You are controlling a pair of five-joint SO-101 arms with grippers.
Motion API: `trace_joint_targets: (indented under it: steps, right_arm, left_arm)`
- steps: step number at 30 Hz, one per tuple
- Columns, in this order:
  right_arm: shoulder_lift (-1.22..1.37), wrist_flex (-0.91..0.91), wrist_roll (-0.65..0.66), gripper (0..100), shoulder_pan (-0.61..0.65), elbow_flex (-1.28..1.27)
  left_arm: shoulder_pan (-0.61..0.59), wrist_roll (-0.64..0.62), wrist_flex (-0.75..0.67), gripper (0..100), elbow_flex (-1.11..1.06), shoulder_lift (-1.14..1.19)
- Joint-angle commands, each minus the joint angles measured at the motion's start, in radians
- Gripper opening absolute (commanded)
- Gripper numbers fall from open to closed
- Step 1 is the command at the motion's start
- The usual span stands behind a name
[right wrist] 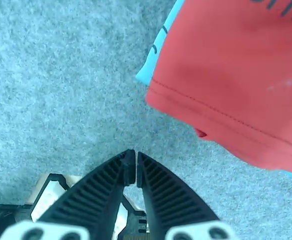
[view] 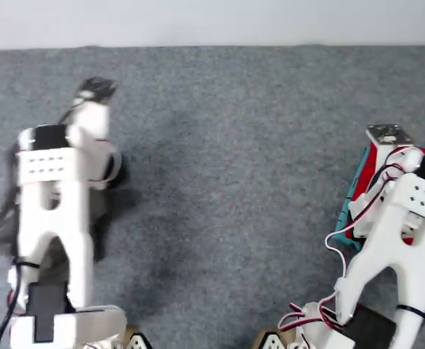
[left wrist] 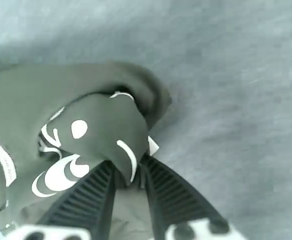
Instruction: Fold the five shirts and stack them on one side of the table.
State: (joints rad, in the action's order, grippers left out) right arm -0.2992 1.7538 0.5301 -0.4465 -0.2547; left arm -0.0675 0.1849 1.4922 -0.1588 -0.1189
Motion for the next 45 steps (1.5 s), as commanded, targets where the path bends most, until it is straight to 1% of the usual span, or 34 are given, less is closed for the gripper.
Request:
trace_joint_targets:
  steps: [1, 4, 7, 8, 10, 12, 14, 17, 19, 22, 25, 28, 31, 34, 37, 41, 45]
  right_arm:
    - [-0.045, 0.039, -0.012, 1.1, 0.007, 0.006]
    - [-0.048, 0.039, -0.012, 1.1, 0.008, 0.006]
    - [-0.056, 0.039, -0.012, 1.1, 0.010, 0.006]
    - [-0.059, 0.039, -0.012, 1.1, 0.010, 0.006]
    - [-0.065, 0.041, -0.012, 1.1, 0.010, 0.006]
    - [-0.076, 0.041, -0.012, 1.1, 0.007, 0.006]
    - [-0.088, 0.041, -0.011, 1.1, 0.007, 0.006]
    - [-0.101, 0.041, -0.012, 1.2, 0.007, 0.006]
    - [-0.102, 0.042, -0.012, 1.2, 0.008, 0.006]
    - [-0.102, 0.042, -0.012, 1.2, 0.007, 0.006]
    - [-0.102, 0.042, -0.014, 1.2, 0.007, 0.006]
    - [-0.102, 0.042, -0.055, 1.2, 0.007, 0.006]
    - [-0.102, 0.042, -0.069, 1.2, 0.012, 0.005]
    - [-0.102, 0.042, -0.069, 1.2, 0.012, -0.011]
    - [-0.102, 0.041, -0.069, 1.2, 0.012, -0.051]
    - [-0.102, 0.041, -0.069, 1.1, 0.012, -0.115]
    - [-0.102, 0.041, -0.066, 0.9, 0.008, -0.141]
  left_arm:
    - [0.172, -0.063, -0.002, 0, 0.093, -0.043]
    - [0.267, -0.068, -0.003, 0, 0.179, 0.012]
    - [0.311, -0.061, 0.005, 1, 0.242, 0.100]
    - [0.315, -0.054, 0.009, 3, 0.249, 0.120]
    - [0.316, -0.041, 0.055, 10, 0.280, 0.152]
    - [0.316, -0.068, 0.112, 17, 0.317, 0.160]
    - [0.318, -0.091, 0.166, 18, 0.363, 0.155]
    - [0.321, -0.049, 0.250, 18, 0.409, 0.137]
    - [0.315, -0.040, 0.265, 18, 0.394, 0.104]
    - [0.292, 0.012, 0.265, 18, 0.285, 0.005]
    - [0.275, 0.078, 0.265, 18, 0.107, -0.117]
    - [0.207, 0.144, 0.259, 18, -0.091, -0.239]
    - [0.094, 0.242, 0.233, 18, -0.263, -0.331]
    - [-0.023, 0.358, 0.167, 19, -0.420, -0.374]
    - [-0.103, 0.460, 0.072, 19, -0.550, -0.376]
    - [-0.153, 0.546, -0.055, 19, -0.693, -0.374]
    - [-0.163, 0.566, -0.135, 19, -0.785, -0.374]
